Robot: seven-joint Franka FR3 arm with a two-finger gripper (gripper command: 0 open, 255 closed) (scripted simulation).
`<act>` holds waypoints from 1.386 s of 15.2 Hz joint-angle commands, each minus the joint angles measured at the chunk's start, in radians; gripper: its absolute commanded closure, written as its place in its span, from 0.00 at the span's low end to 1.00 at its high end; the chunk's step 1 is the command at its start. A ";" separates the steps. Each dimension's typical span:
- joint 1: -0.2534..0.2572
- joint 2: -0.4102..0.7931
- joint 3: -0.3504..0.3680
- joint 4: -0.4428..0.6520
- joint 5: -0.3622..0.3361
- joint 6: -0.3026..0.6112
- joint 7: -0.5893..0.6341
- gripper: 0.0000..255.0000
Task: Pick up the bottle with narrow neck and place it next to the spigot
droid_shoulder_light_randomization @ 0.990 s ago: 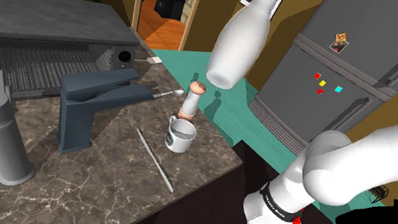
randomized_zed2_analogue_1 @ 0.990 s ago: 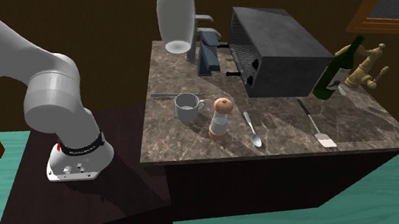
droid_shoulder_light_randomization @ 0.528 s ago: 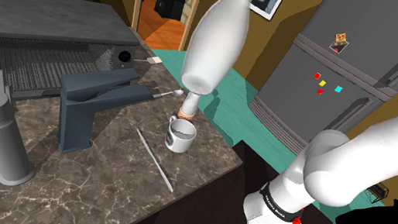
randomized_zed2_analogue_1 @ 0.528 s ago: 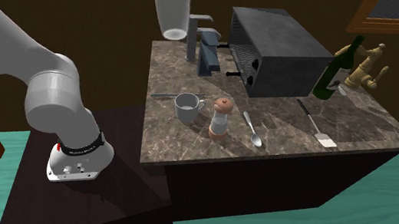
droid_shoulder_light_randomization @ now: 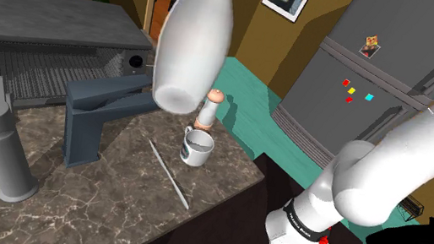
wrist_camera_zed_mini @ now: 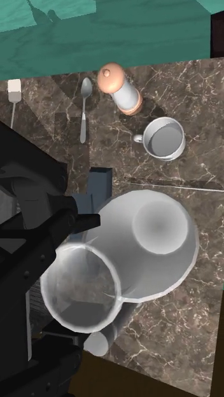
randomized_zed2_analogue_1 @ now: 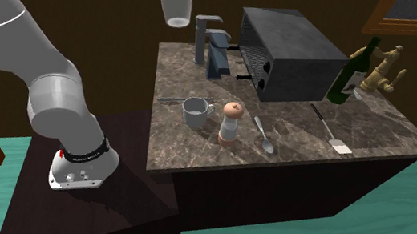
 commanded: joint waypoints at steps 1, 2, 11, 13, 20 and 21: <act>0.022 0.067 0.048 0.069 -0.029 -0.009 0.067 1.00; 0.037 0.107 0.072 0.111 -0.050 -0.017 0.100 1.00; 0.183 0.351 0.174 0.337 -0.206 -0.048 0.282 1.00; 0.160 0.317 0.169 0.264 -0.182 -0.002 0.273 1.00; 0.116 0.229 0.153 0.059 -0.123 0.131 0.247 1.00; 0.113 0.219 0.151 0.034 -0.116 0.148 0.244 1.00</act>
